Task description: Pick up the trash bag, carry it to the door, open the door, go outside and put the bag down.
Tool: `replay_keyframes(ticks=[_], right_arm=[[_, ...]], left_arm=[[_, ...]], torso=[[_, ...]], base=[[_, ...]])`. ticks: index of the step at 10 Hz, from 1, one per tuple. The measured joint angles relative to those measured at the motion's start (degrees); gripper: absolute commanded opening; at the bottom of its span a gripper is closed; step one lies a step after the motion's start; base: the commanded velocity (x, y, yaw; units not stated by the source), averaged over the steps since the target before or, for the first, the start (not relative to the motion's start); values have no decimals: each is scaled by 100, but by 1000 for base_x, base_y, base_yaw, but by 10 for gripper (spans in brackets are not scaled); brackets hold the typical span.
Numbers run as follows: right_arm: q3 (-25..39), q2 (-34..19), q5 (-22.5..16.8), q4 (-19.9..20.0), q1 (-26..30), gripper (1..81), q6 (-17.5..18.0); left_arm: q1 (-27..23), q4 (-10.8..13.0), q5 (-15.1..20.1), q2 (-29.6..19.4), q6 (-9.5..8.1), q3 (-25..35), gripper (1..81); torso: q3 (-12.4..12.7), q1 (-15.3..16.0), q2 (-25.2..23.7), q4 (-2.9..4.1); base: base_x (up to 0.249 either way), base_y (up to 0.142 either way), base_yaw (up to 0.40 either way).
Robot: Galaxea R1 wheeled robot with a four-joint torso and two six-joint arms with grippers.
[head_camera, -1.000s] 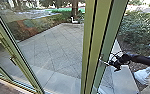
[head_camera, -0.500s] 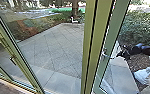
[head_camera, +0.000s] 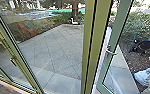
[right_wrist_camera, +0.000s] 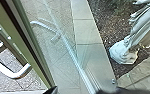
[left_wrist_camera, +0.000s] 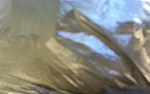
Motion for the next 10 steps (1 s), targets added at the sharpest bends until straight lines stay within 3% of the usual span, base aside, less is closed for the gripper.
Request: replay_keyframes(ticks=[3, 10], right_arm=[[265, -514, -232, -384, 384, 811, -631], [204, -816, -201, -2820, 550, 811, -1460]], left_arm=[[26, 0, -7, 44, 0, -2, 10], [28, -33, 4, 105, -9, -2, 10]], torso=[[116, -4, -2, 0], [113, -2, 0, 0]], base=[[0, 0, 0], [0, 0, 0]])
